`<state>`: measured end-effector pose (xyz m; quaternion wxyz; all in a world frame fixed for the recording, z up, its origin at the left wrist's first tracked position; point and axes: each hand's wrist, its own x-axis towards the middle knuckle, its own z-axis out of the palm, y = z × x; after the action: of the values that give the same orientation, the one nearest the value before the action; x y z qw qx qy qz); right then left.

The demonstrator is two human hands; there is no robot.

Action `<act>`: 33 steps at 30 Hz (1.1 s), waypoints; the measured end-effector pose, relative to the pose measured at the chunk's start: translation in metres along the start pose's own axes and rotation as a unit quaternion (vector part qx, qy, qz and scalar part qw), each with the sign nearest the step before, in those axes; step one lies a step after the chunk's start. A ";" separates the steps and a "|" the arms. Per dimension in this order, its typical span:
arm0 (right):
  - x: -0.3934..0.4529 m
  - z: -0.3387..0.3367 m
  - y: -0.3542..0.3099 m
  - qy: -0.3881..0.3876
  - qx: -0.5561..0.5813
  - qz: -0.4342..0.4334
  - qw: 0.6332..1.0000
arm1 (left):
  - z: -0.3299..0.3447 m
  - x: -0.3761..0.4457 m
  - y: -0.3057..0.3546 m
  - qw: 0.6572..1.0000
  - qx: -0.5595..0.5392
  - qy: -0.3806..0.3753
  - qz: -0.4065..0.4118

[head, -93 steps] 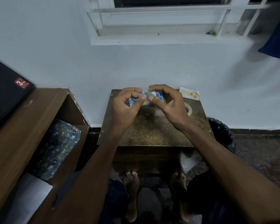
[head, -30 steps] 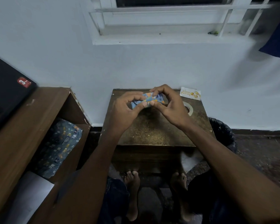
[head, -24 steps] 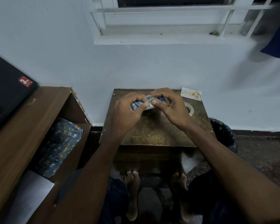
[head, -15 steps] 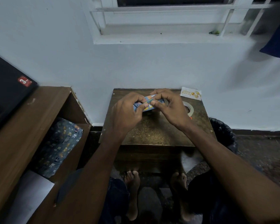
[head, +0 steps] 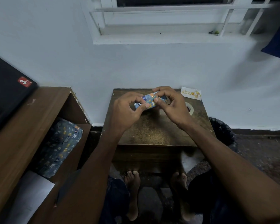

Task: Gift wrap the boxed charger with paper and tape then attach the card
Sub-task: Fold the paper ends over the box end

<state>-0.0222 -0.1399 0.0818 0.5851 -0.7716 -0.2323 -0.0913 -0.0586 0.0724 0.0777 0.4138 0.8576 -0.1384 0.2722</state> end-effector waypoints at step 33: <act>-0.001 0.003 -0.007 -0.025 0.042 0.062 0.997 | 0.008 -0.006 0.022 0.994 -0.060 0.024 -0.084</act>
<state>-0.0263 -0.1356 0.0866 0.6156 -0.7613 -0.2018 -0.0258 -0.0710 0.0529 0.0845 0.4895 0.8329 -0.0720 0.2480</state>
